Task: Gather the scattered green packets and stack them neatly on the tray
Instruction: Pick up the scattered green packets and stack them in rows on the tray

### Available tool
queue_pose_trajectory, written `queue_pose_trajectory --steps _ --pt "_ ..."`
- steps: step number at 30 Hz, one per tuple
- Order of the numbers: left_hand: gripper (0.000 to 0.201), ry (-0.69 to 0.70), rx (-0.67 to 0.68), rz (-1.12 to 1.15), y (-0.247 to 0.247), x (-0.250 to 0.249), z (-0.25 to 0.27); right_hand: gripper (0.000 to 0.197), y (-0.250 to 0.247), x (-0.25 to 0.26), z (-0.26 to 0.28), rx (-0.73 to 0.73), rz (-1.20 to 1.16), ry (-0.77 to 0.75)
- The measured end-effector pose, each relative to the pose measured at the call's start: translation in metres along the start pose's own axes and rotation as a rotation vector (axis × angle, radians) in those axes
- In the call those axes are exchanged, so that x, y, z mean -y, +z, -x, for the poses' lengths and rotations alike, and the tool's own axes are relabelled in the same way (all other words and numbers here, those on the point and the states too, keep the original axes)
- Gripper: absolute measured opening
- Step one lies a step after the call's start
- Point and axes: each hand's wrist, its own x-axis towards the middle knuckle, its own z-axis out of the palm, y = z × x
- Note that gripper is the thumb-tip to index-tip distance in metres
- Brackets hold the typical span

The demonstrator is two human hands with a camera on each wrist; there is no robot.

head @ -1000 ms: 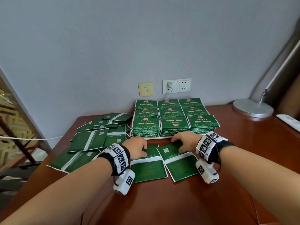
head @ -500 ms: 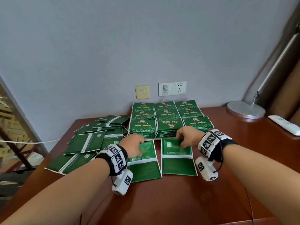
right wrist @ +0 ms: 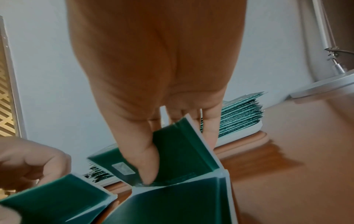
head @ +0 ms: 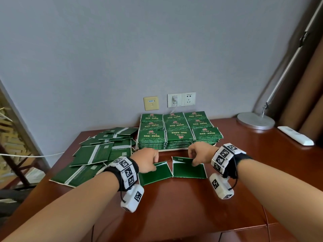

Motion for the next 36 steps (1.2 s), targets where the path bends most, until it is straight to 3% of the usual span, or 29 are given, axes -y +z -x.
queue_pose_trajectory --steps 5,9,14,18,27,33,36 --pt "0.034 -0.014 0.109 0.118 0.005 -0.001 0.005 0.029 0.001 0.002 0.01 0.133 -0.01 -0.028" --pt "0.031 -0.066 0.086 0.105 0.006 0.005 0.005 0.027 0.002 0.002 0.016 0.111 -0.012 -0.008" --pt "0.058 -0.17 0.13 0.036 0.011 0.016 0.007 0.059 0.008 -0.004 0.014 0.076 0.064 0.064" --pt "0.072 -0.207 0.144 0.021 0.014 0.019 0.008 0.063 0.014 -0.008 0.012 0.097 0.104 0.108" --pt "0.064 -0.261 0.161 0.096 0.009 0.016 0.009 0.066 0.016 -0.012 0.012 0.074 -0.004 0.145" --pt "0.035 -0.235 0.089 0.185 0.004 0.018 0.006 0.04 0.013 -0.016 0.012 0.01 -0.228 0.108" --pt "0.033 -0.261 0.055 0.315 -0.002 0.021 0.0 0.039 0.007 -0.022 0.009 -0.066 -0.342 0.086"
